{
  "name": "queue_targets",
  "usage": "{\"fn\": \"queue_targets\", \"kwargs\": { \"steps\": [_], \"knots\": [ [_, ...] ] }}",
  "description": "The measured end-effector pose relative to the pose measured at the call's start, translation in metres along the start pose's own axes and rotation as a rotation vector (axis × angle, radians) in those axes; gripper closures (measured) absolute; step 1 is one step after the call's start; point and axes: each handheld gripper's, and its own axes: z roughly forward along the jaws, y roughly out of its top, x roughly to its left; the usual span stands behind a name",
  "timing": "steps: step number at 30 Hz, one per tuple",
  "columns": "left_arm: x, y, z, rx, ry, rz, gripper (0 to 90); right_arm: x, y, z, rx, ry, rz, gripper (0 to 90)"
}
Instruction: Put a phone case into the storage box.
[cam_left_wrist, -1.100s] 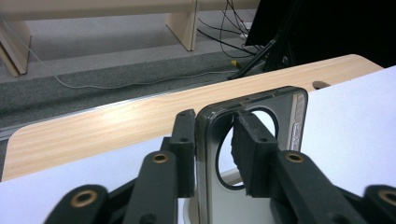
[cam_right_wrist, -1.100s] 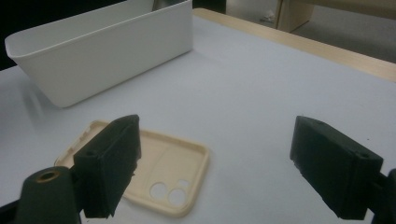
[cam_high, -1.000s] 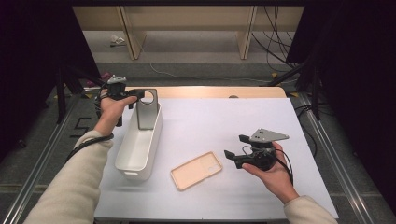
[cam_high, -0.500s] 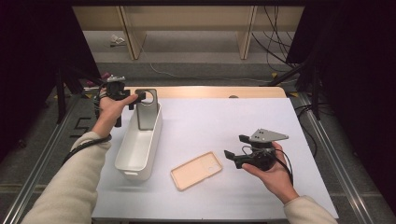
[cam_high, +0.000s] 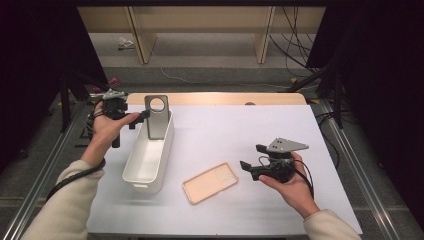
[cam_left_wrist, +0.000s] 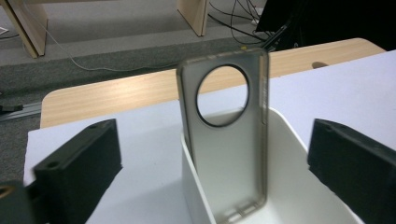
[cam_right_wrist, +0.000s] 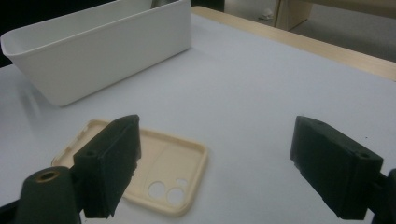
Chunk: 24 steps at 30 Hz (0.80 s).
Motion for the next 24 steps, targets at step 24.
{"fn": "queue_targets", "kwargs": {
  "steps": [24],
  "knots": [
    [-0.082, -0.071, -0.076, -0.139, -0.173, 0.063, 0.0, 0.008, 0.000, 0.007, 0.024, 0.027, -0.017, 17.1]
  ]
}}
